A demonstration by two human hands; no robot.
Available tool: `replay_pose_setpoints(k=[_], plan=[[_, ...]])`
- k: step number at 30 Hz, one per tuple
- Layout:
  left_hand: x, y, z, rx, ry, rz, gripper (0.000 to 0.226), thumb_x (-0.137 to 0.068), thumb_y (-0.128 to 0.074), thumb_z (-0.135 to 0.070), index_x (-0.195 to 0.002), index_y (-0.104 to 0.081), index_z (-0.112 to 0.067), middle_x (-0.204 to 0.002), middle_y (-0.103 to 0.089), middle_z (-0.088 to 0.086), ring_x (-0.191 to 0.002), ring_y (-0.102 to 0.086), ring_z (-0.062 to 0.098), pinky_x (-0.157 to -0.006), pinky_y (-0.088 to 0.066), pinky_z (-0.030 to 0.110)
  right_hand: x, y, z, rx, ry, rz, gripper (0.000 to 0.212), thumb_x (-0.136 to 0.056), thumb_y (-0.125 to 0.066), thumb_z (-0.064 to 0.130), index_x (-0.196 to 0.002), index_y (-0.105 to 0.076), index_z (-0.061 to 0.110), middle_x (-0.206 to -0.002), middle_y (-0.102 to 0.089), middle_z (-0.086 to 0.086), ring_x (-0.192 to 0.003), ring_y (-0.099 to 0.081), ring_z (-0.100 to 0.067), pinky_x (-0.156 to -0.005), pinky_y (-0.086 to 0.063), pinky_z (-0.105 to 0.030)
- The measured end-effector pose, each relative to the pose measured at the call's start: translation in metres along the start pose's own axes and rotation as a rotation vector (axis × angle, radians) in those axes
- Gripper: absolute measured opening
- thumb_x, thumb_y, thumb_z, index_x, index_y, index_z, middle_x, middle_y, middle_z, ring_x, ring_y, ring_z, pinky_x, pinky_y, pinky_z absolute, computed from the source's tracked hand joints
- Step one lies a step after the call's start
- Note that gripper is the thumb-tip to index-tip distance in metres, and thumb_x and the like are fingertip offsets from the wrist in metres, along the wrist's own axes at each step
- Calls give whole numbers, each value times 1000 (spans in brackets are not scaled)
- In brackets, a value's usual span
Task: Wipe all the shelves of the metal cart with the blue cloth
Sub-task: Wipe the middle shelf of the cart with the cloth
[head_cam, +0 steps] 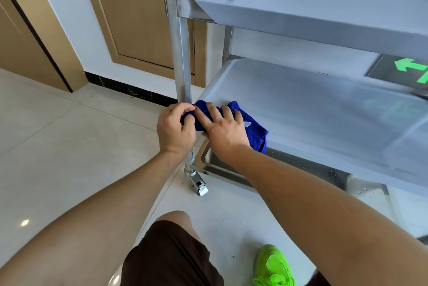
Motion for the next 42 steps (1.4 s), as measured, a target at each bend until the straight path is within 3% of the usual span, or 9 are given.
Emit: replay_pose_setpoints(k=[8,11,16,21,24,28,33,38,42], plan=[[18,-48,-47,25,-157,158,26,-83,-49,-18,-97,-70,-12,-99,-69,3,-96,-56,23,-84,-42,26,48,8,-59,-65,-21,14,66,-103,-51,41,-157,-14,36,-160,-29,-2,-140,-32,-34,-115,-28,-54],[31,-81,-71,54,-186,218,23,-83,-51,-17,-96,-70,-14,-100,-64,4,-95,-55,21,-81,-41,23,78,12,-89,-78,-75,-6,57,-103,-47,45,-155,-27,32,-158,-34,-2,-138,-36,-33,-114,-29,-54],[61,-132,-122,154,-198,276,27,-79,-49,-7,-92,-73,-8,-96,-60,12,-87,-56,29,-77,-49,42,129,19,-139,-106,-216,-14,48,-99,-48,37,-146,-48,25,-151,-46,-3,-133,-44,-34,-110,-34,-54],[95,-173,-170,210,-323,402,25,-84,-54,-5,-100,-73,-8,-96,-63,12,-88,-60,30,-75,-50,44,187,26,-194,-78,-311,-65,45,-99,-49,39,-138,-57,19,-144,-54,-5,-129,-50,-35,-106,-39,-53],[113,-194,-196,215,-417,446,24,-88,-54,-8,-104,-72,-8,-98,-65,11,-86,-62,30,-73,-50,44,215,29,-225,-68,-334,-46,49,-95,-58,41,-139,-57,17,-144,-54,-7,-130,-49,-36,-107,-40,-53],[136,-217,-225,222,-455,473,22,-92,-53,-11,-106,-69,-9,-103,-68,7,-90,-63,29,-77,-49,43,249,37,-262,-166,-386,-35,63,-93,-46,57,-142,-55,19,-145,-54,-3,-131,-47,-34,-110,-37,-50],[162,-237,-256,224,-541,500,21,-91,-55,-10,-108,-69,-8,-101,-69,5,-87,-63,30,-75,-49,44,301,46,-319,-209,-504,-7,70,-93,-59,59,-152,-41,27,-152,-47,-1,-141,-38,-31,-116,-30,-49],[175,-263,-282,151,-544,536,22,-89,-56,-12,-107,-69,-11,-98,-70,4,-85,-63,31,-74,-48,45,330,38,-365,-223,-656,84,78,-87,-32,82,-154,-29,43,-159,-37,8,-149,-25,-22,-121,-21,-44],[182,-274,-284,19,-512,520,18,-85,-58,-18,-99,-70,-17,-89,-70,-1,-81,-61,29,-77,-43,41,324,32,-403,-214,-880,72,72,-89,-20,80,-149,-36,44,-154,-42,12,-142,-29,-19,-120,-17,-43]])
Point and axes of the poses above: each hand's wrist, its own x-axis away from the middle knuckle, its own y-axis out of the back of the hand, z = x × y, the point moved 5 cm from there along -x, towards the middle knuckle
